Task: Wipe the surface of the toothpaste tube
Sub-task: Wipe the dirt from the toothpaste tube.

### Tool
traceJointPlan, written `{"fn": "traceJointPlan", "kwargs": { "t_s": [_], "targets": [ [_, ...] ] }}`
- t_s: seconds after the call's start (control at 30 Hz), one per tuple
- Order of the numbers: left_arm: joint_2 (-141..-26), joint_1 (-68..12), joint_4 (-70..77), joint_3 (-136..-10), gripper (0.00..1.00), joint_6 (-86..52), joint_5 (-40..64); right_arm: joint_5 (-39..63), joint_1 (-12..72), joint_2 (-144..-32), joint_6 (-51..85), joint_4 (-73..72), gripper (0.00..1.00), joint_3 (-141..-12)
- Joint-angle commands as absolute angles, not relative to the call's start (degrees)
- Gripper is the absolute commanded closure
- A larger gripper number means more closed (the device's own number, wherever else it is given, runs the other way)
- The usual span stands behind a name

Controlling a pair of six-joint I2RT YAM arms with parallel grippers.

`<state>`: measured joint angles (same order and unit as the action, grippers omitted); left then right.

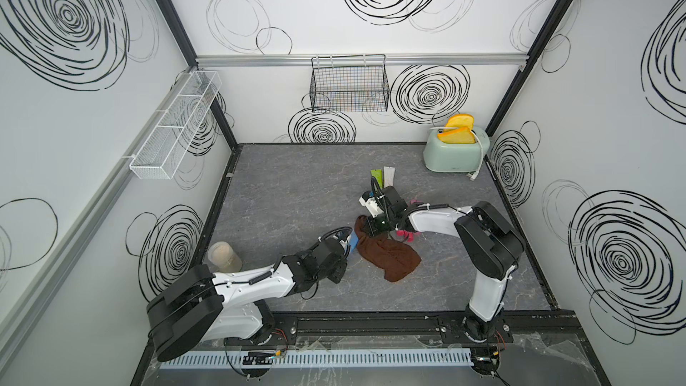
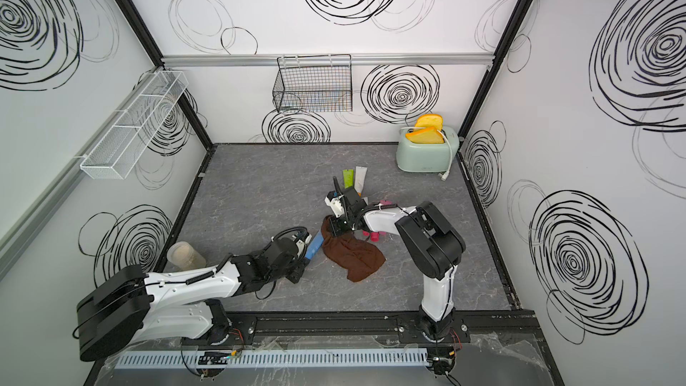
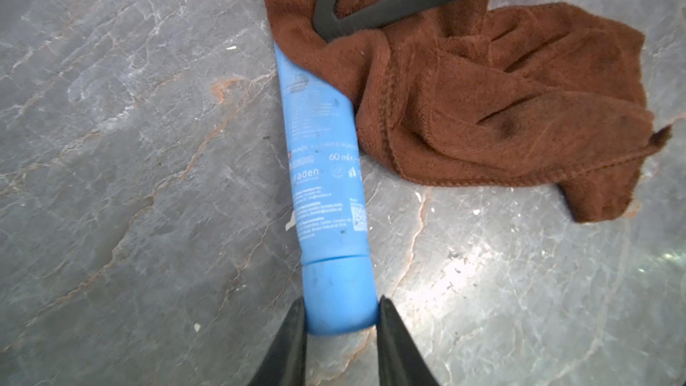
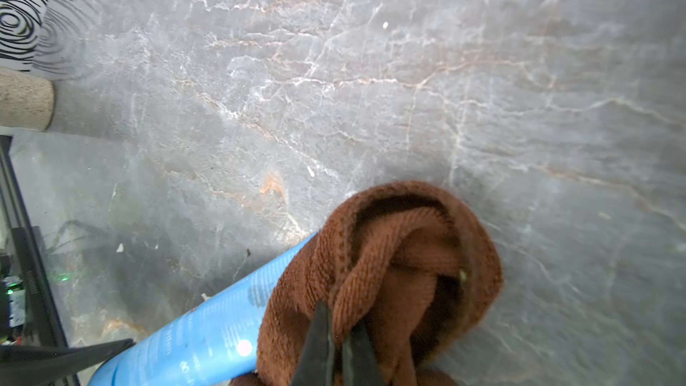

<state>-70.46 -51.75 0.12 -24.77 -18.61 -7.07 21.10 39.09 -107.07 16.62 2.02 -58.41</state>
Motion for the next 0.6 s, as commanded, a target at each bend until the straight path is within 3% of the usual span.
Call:
{"fn": "traceJointPlan", "kwargs": {
  "t_s": [0.0, 0.33, 0.57],
  "targets": [
    [-68.9, -52.1, 4.5, -24.6, 1.00, -17.8, -5.2, 20.2, 41.6, -107.4, 15.5, 5.1, 1.00, -57.4],
    [-69.8, -52.1, 4.4, -25.0, 1.00, -17.7, -5.5, 27.1, 53.0, -100.1, 22.5, -2.2, 1.00, -48.1],
    [-69.2, -52.3, 4.5, -24.7, 1.00, -17.6, -5.0, 25.4, 49.4, -102.9, 20.4, -2.6, 1.00, -47.8]
  ]
}}
